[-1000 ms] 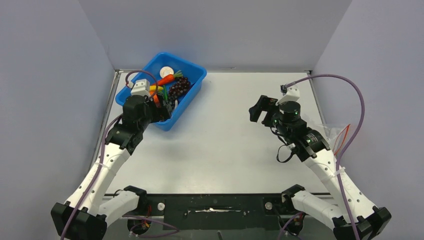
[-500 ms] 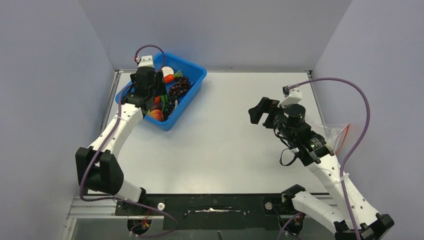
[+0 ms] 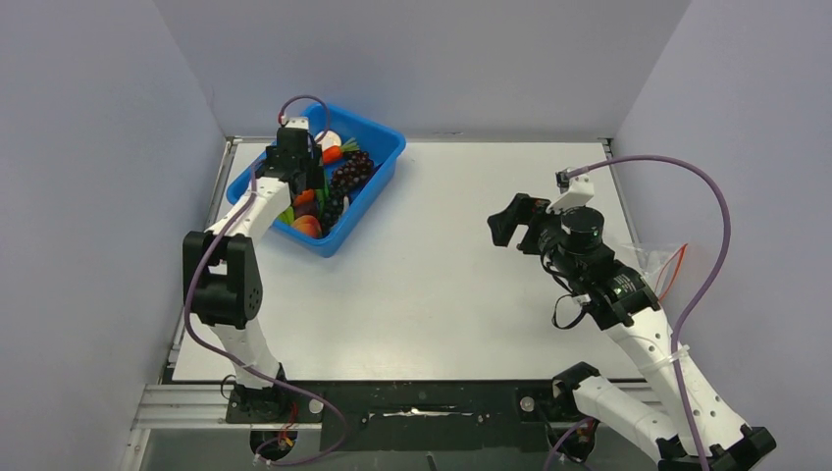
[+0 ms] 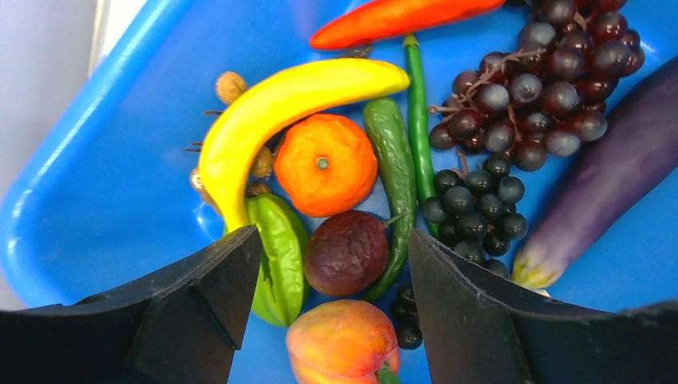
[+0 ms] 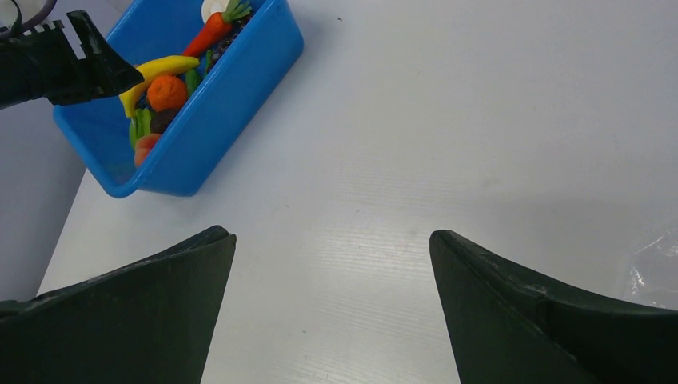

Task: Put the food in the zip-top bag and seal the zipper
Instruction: Move the zipper food storage bag to the center of the board.

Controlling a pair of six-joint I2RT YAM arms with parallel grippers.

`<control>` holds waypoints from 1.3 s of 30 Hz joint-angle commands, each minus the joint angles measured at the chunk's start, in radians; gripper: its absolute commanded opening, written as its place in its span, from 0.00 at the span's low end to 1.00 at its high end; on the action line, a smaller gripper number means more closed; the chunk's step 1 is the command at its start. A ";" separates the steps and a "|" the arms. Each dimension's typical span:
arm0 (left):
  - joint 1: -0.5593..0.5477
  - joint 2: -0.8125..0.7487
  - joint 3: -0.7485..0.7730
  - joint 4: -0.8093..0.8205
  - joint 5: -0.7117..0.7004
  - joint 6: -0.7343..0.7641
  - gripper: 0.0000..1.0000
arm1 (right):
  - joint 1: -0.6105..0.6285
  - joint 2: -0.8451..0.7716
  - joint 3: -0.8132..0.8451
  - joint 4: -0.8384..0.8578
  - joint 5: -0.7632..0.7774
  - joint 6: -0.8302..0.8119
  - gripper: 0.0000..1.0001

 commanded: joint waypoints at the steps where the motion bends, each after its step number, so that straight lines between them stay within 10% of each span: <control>1: 0.014 0.023 0.050 0.039 0.097 0.004 0.68 | -0.006 0.010 0.033 -0.025 0.079 0.064 0.98; 11: -0.044 -0.031 0.069 -0.032 0.230 -0.056 0.68 | -0.049 0.184 0.050 -0.271 0.469 0.341 1.00; 19: -0.215 -0.266 -0.123 -0.043 0.293 -0.115 0.68 | -0.215 0.389 0.060 -0.404 0.541 0.444 0.83; 39: -0.271 -0.894 -0.637 0.081 0.483 -0.173 0.69 | -0.337 0.746 0.070 -0.319 0.710 0.428 0.79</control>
